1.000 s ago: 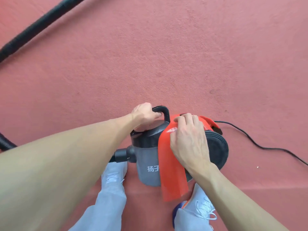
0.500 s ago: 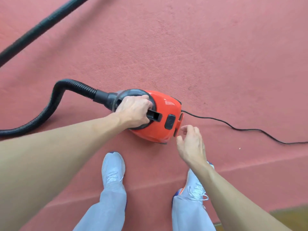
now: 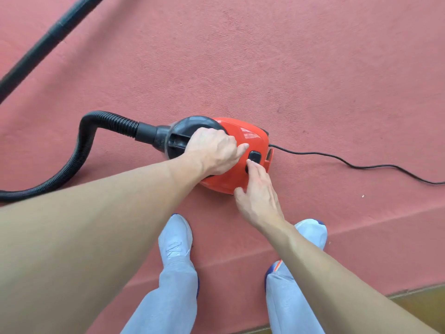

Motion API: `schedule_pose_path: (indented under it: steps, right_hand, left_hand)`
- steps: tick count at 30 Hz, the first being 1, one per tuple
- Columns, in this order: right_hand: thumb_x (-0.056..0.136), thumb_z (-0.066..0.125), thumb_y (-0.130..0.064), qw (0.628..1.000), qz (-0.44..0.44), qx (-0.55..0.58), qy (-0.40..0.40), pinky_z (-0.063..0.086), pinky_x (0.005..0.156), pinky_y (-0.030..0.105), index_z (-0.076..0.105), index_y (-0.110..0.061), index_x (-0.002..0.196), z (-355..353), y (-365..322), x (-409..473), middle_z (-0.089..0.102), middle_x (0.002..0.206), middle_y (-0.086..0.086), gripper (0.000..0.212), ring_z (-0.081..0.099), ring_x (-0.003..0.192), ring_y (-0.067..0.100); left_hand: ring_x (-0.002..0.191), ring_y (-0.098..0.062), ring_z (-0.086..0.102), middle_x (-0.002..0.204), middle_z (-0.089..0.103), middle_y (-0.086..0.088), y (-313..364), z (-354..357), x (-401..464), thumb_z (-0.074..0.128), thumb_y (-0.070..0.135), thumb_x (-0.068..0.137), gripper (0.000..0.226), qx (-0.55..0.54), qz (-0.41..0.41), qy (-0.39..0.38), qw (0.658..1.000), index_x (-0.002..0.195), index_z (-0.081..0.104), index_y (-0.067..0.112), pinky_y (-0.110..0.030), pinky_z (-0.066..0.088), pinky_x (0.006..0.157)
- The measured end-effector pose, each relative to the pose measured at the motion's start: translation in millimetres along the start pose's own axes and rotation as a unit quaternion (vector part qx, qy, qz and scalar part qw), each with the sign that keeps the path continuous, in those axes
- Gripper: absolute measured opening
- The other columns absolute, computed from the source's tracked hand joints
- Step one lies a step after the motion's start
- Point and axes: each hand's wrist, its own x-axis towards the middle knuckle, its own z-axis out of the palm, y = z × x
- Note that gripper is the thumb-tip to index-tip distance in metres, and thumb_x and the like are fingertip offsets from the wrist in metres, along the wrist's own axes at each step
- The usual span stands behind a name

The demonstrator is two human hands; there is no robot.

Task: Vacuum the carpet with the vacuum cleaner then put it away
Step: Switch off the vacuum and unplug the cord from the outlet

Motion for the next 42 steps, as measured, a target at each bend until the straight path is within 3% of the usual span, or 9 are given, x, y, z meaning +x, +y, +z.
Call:
schedule_pose_path:
  steps: [4, 9, 16, 18, 21, 24, 27, 30, 42]
  right_hand:
    - [0.089, 0.052, -0.010, 0.999, 0.032, 0.002, 0.025, 0.020, 0.114, 0.028, 0.013, -0.007, 0.155, 7, -10, 4, 0.022, 0.161, 0.007, 0.077, 0.022, 0.145, 0.023]
    - [0.087, 0.046, -0.008, 0.994, 0.107, 0.032, -0.002, 0.032, 0.108, 0.037, 0.001, -0.010, 0.157, 9, -20, 12, 0.039, 0.144, 0.017, 0.083, 0.037, 0.133, 0.032]
    - [0.085, 0.049, -0.014, 0.988, 0.140, -0.001, -0.069, 0.040, 0.102, 0.039, -0.002, -0.013, 0.157, -4, -21, 25, 0.031, 0.144, 0.015, 0.088, 0.044, 0.128, 0.035]
    - [0.087, 0.049, -0.019, 0.983, 0.139, -0.013, -0.118, 0.042, 0.098, 0.038, 0.002, -0.017, 0.157, -19, -21, 24, 0.032, 0.145, 0.015, 0.085, 0.047, 0.126, 0.035]
    - [0.085, 0.048, -0.022, 0.983, 0.131, -0.034, -0.125, 0.045, 0.089, 0.039, 0.026, -0.019, 0.149, -46, -25, 18, 0.046, 0.135, 0.017, 0.067, 0.053, 0.115, 0.037]
    - [0.084, 0.047, -0.022, 0.985, 0.123, -0.046, -0.109, 0.046, 0.090, 0.039, 0.042, -0.020, 0.137, -69, -41, 0, 0.055, 0.126, 0.017, 0.053, 0.054, 0.115, 0.037]
    - [0.085, 0.047, -0.023, 0.985, 0.103, -0.073, -0.120, 0.049, 0.092, 0.041, 0.050, -0.017, 0.132, -99, -66, -25, 0.060, 0.128, 0.015, 0.048, 0.055, 0.118, 0.037]
    - [0.085, 0.046, -0.023, 0.983, 0.086, -0.102, -0.125, 0.050, 0.093, 0.043, 0.051, -0.017, 0.133, -150, -102, -49, 0.058, 0.129, 0.014, 0.048, 0.055, 0.118, 0.036]
    - [0.092, 0.048, -0.021, 0.987, 0.006, -0.125, 0.098, 0.043, 0.102, 0.042, 0.053, -0.006, 0.129, -416, -289, -190, 0.057, 0.129, 0.017, 0.040, 0.044, 0.129, 0.032]
  left_hand:
    - [0.095, -0.035, 0.065, 0.101, 0.070, -0.017, -3, 1, 2, 0.025, 0.051, 0.101, 0.062, 0.004, 0.020, 0.010, 1.000, 0.089, 0.068, 0.008, -0.033, 0.032, 0.068]
    - [0.087, -0.034, 0.066, 0.094, 0.070, -0.016, -2, 5, 1, 0.028, 0.044, 0.102, 0.057, 0.025, 0.032, 0.039, 0.998, 0.080, 0.065, 0.009, -0.034, 0.031, 0.063]
    - [0.088, -0.035, 0.066, 0.094, 0.071, -0.017, -1, 3, 4, 0.028, 0.048, 0.100, 0.061, 0.020, 0.013, 0.028, 0.999, 0.082, 0.069, 0.008, -0.033, 0.033, 0.066]
    - [0.090, -0.035, 0.065, 0.096, 0.070, -0.017, -3, -1, -1, 0.027, 0.050, 0.100, 0.061, 0.001, 0.003, 0.004, 1.000, 0.083, 0.069, 0.008, -0.034, 0.035, 0.067]
    - [0.099, -0.033, 0.062, 0.104, 0.066, -0.015, -3, -11, -11, 0.032, 0.047, 0.100, 0.052, -0.041, -0.004, -0.015, 0.999, 0.092, 0.065, 0.007, -0.038, 0.042, 0.073]
    - [0.109, -0.032, 0.055, 0.113, 0.057, -0.013, -4, -37, -24, 0.040, 0.026, 0.095, 0.029, -0.074, -0.001, -0.020, 0.997, 0.104, 0.058, 0.005, -0.043, 0.044, 0.081]
    - [0.106, -0.031, 0.054, 0.112, 0.054, -0.012, -11, -77, -46, 0.040, 0.016, 0.090, 0.024, -0.091, -0.005, -0.037, 0.995, 0.104, 0.057, 0.006, -0.042, 0.043, 0.078]
    - [0.107, -0.031, 0.054, 0.115, 0.055, -0.011, -16, -135, -72, 0.040, 0.016, 0.090, 0.025, -0.128, -0.024, -0.063, 0.989, 0.107, 0.056, 0.007, -0.043, 0.046, 0.087]
    - [0.104, -0.027, 0.058, 0.108, 0.065, -0.008, 19, -483, -144, 0.047, 0.019, 0.087, 0.023, -0.195, 0.023, 0.078, 0.977, 0.102, 0.064, 0.012, -0.034, 0.045, 0.087]
